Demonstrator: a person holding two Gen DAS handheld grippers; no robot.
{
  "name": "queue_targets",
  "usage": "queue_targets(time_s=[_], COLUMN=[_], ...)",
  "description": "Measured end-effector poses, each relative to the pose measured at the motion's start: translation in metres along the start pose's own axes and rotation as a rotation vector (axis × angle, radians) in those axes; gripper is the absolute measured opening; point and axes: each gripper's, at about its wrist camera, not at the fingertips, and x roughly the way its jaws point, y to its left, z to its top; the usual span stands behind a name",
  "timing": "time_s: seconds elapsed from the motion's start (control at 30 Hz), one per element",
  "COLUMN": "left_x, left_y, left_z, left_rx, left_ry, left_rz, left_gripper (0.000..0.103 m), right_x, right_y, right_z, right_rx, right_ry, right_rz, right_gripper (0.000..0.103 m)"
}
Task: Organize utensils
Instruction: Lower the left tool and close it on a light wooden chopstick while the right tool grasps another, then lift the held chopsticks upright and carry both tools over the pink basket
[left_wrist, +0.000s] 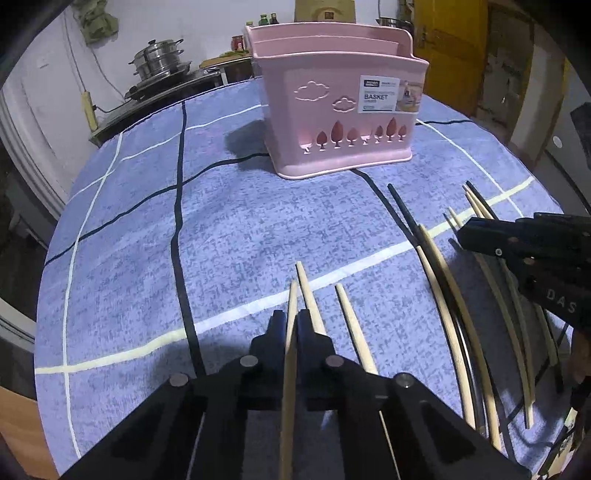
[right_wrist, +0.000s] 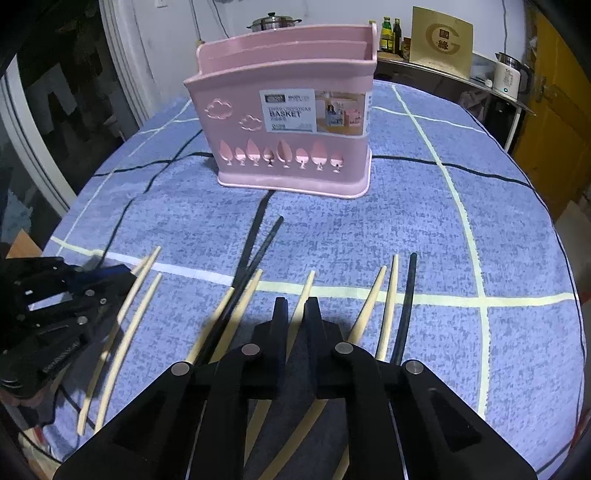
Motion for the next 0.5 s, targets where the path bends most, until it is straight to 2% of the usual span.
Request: queue_targets(time_s=[0.17, 0.5], left_x=[-0.018, -0.084], left_y=[0.008, 0.025], left_z=[-0.001, 0.01], left_rx=[-0.032, -0.066], left_ry=[-0.031, -0.164], left_rz=[-0.011, -0.033], left_gripper=[0.006, 0.006], right_x=[-0.018, -0.06], right_y=[0.0, 0.005], right_z=[0.005, 0.017], right_rx=[-0.008, -0.01], right_ry=[-0.041, -0.135], right_rz=[0.025, 0.077], right_gripper=[0.009, 0.008])
